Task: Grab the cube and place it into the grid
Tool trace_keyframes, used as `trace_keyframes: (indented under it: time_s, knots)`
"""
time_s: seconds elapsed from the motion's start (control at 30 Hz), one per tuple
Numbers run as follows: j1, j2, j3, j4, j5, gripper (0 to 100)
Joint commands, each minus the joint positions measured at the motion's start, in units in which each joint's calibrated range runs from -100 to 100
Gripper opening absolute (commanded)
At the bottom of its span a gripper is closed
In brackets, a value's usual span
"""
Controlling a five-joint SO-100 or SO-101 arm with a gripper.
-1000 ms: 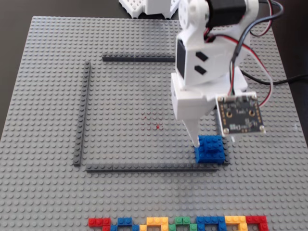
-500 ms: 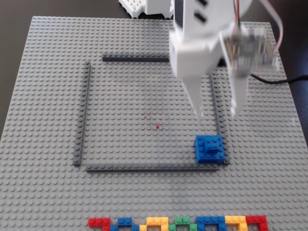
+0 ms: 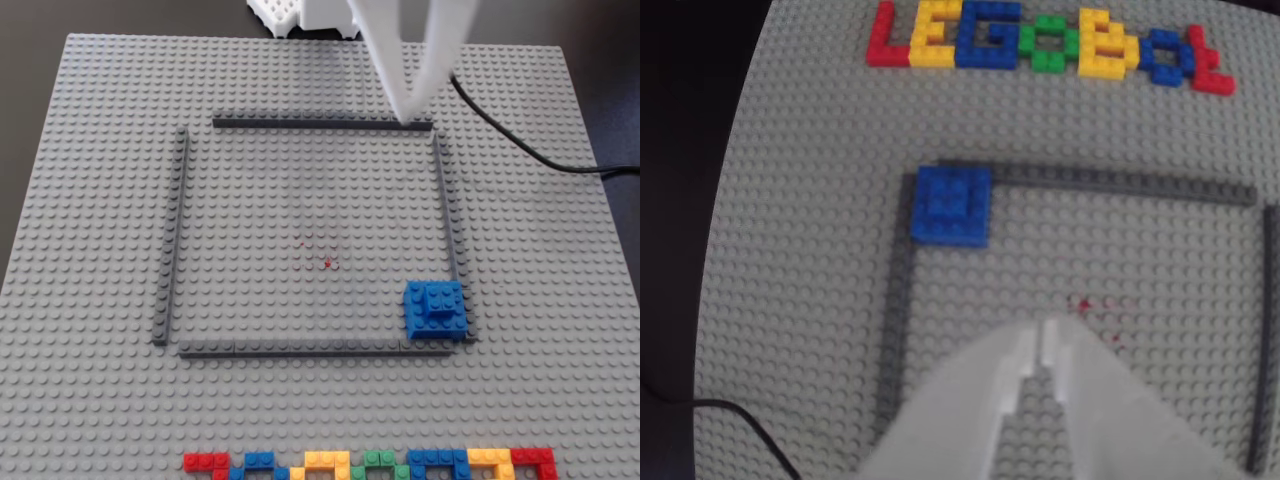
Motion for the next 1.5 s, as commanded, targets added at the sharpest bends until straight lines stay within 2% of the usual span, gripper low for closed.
trace_keyframes:
  time_s: [0.0, 0.23, 0.6, 1.03, 1.47]
  knots:
    - [1.6, -15.1, 7.4, -1.0, 0.1, 0]
    - [3.0, -30.0, 20.7, -2.1, -1.0, 0]
    - [5.6, -47.5, 42.6, -9.6, -0.4, 0]
    - [5.2, -60.8, 64.0, -16.8, -1.0, 0]
    - [5.9, -66.0, 74.0, -15.4, -2.1, 0]
